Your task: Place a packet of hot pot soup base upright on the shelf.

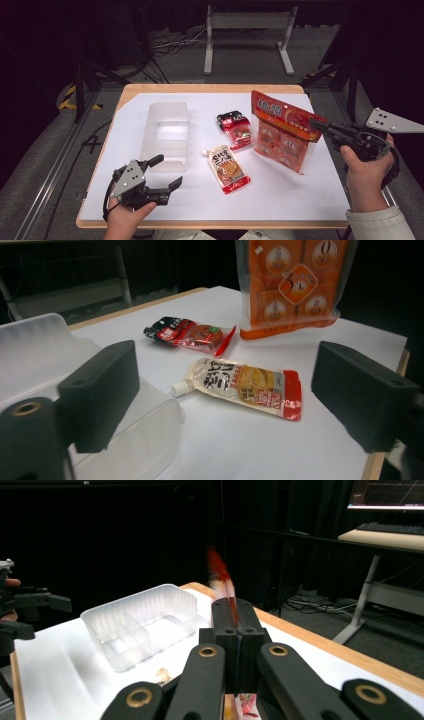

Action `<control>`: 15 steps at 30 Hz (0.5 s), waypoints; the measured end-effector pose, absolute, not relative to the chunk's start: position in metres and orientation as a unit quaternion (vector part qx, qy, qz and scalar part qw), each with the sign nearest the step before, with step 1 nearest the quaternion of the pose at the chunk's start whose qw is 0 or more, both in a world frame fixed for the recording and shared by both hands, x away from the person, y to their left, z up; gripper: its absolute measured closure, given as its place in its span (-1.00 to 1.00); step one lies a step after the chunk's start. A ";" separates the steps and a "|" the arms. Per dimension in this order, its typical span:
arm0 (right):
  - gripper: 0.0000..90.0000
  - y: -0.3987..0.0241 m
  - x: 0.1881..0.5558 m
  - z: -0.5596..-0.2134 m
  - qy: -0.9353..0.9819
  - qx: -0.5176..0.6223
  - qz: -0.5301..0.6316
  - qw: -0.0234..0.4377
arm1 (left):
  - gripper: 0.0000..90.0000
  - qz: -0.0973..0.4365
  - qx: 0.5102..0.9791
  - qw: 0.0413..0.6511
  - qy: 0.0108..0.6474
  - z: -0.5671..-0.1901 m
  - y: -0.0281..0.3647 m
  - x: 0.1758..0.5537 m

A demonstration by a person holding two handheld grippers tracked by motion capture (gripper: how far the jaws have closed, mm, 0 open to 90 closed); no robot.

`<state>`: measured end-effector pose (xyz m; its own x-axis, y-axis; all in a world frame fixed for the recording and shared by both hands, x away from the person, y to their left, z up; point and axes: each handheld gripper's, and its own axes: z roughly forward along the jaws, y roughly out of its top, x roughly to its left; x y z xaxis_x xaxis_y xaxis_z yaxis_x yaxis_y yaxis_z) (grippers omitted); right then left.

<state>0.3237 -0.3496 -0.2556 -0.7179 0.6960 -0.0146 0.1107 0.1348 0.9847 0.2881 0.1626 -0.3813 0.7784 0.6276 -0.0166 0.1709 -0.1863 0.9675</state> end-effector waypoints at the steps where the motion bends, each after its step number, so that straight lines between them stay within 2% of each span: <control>1: 1.00 -0.349 0.323 -0.254 0.711 0.284 0.595 0.246 | -0.78 0.201 0.747 0.575 0.267 -0.381 0.161 0.288; 3: 1.00 -0.348 0.324 -0.252 0.710 0.281 0.595 0.249 | -0.85 0.165 0.746 0.578 0.287 -0.380 0.158 0.289; 4: 1.00 -0.348 0.324 -0.251 0.711 0.281 0.594 0.251 | -0.89 0.163 0.742 0.585 0.284 -0.379 0.157 0.290; 7: 1.00 -0.348 0.325 -0.248 0.710 0.283 0.593 0.252 | -0.79 0.164 0.746 0.586 0.271 -0.378 0.154 0.292; 9: 1.00 -0.348 0.325 -0.246 0.709 0.283 0.595 0.251 | -0.79 0.163 0.748 0.584 0.269 -0.377 0.151 0.294; 13: 1.00 -0.345 0.326 -0.242 0.707 0.276 0.601 0.250 | -0.96 0.142 0.745 0.597 0.262 -0.377 0.143 0.301; 15: 1.00 -0.342 0.326 -0.240 0.708 0.270 0.604 0.247 | -0.97 0.130 0.739 0.603 0.269 -0.377 0.139 0.306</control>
